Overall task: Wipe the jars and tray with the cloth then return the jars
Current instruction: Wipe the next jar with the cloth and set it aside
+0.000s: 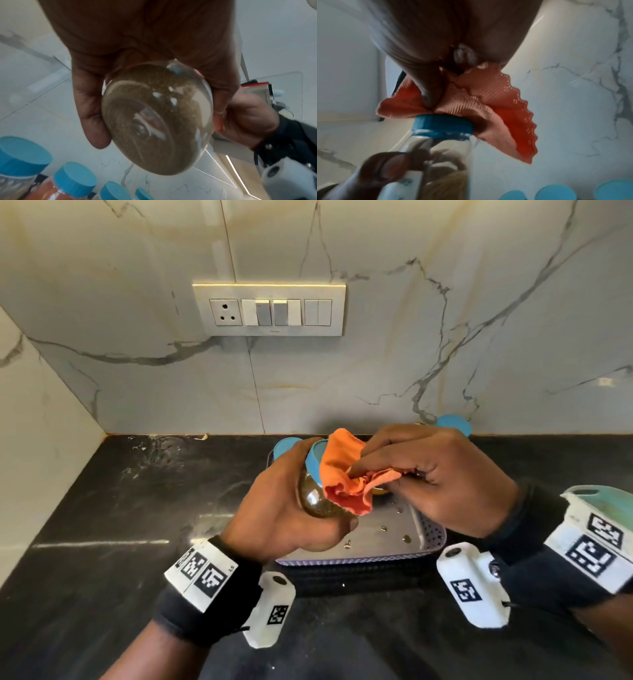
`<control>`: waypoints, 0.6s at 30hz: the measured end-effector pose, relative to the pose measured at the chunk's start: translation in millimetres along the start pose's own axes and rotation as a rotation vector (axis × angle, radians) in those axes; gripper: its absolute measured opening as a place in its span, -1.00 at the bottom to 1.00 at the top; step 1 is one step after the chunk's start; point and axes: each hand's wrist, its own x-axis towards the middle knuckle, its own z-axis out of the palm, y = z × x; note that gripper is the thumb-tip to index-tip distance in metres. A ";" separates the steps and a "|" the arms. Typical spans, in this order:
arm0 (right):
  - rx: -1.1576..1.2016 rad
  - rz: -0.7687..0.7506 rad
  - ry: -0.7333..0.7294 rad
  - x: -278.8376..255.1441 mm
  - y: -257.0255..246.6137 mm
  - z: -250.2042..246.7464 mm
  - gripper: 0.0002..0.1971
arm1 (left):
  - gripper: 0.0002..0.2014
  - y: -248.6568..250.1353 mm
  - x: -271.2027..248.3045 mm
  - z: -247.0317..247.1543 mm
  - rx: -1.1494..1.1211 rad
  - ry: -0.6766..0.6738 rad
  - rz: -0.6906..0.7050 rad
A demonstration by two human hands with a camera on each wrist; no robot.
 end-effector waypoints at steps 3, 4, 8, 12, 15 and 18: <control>-0.093 0.087 -0.013 -9.5 11.9 -12.4 -0.79 | -0.21 -1.1 -2.5 1.3 -0.096 -0.021 -0.075; -0.118 0.142 0.030 -11.6 14.9 -13.9 -0.82 | -0.23 -0.7 -2.3 2.9 -0.143 -0.020 -0.098; 0.053 0.347 0.253 -12.6 12.8 -4.3 -0.82 | -0.30 5.3 4.3 4.2 -0.225 -0.012 -0.125; -0.003 0.219 0.384 -4.2 -4.2 10.3 -0.83 | -0.28 8.7 7.2 7.8 -0.247 -0.027 -0.140; -0.168 0.042 0.363 2.6 -14.6 16.4 -0.83 | -0.33 8.6 7.8 10.2 -0.230 -0.042 -0.142; -0.308 -0.135 0.254 7.4 -23.1 21.7 -0.78 | -0.45 8.9 6.9 11.6 -0.172 -0.029 -0.119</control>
